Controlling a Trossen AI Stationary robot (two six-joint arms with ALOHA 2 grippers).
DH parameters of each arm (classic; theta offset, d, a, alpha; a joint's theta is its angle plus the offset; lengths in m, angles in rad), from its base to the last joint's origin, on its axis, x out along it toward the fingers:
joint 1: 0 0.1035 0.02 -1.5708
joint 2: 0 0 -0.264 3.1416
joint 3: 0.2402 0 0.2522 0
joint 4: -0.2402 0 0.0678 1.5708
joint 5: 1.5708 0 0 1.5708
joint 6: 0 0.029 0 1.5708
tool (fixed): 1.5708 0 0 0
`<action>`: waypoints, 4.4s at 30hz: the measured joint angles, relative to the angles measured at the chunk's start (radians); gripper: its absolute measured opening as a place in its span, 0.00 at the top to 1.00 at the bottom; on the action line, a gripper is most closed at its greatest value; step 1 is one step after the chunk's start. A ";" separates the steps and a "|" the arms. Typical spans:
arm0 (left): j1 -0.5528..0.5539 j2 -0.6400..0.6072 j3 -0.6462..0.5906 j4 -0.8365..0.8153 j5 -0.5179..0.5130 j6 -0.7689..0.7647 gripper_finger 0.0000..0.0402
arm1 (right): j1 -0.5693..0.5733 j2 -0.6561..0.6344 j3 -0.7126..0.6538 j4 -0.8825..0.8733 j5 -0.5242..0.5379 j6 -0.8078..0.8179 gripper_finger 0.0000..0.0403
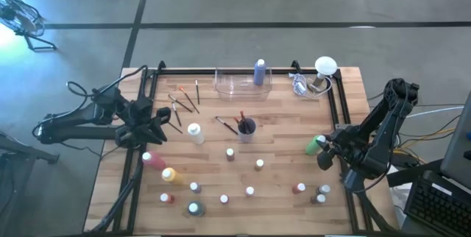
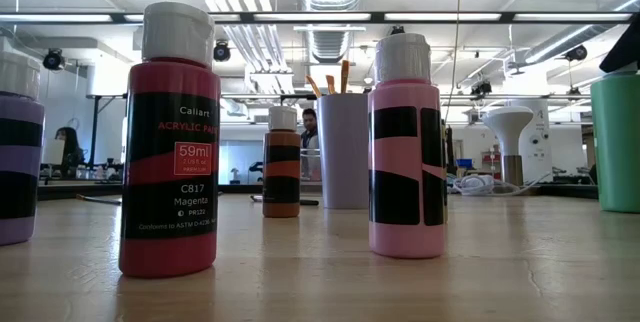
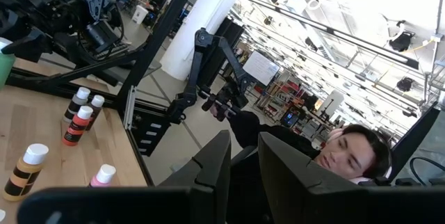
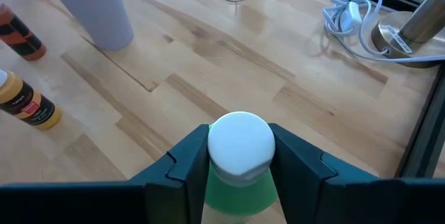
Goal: Pick & Place Paint Supplies
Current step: Put the green paint bottle into the transparent bin
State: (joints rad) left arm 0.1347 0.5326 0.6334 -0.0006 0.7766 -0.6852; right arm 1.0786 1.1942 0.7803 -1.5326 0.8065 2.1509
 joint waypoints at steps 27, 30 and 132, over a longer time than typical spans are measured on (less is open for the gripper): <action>0.000 0.000 0.000 0.000 0.000 0.000 0.80 | -0.197 -0.061 0.169 -0.005 0.197 -0.395 0.70; 0.000 0.000 0.000 0.000 0.000 0.000 0.80 | -0.257 -0.064 0.227 -0.003 0.225 -0.513 0.71; 0.000 0.000 0.000 0.000 0.000 0.000 0.80 | -1.699 0.669 0.669 1.229 -0.755 -2.260 0.70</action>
State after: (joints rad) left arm 0.1347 0.5327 0.6338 -0.0006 0.7769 -0.6851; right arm -0.6201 1.8633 1.4494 -0.3035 0.0517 -0.1089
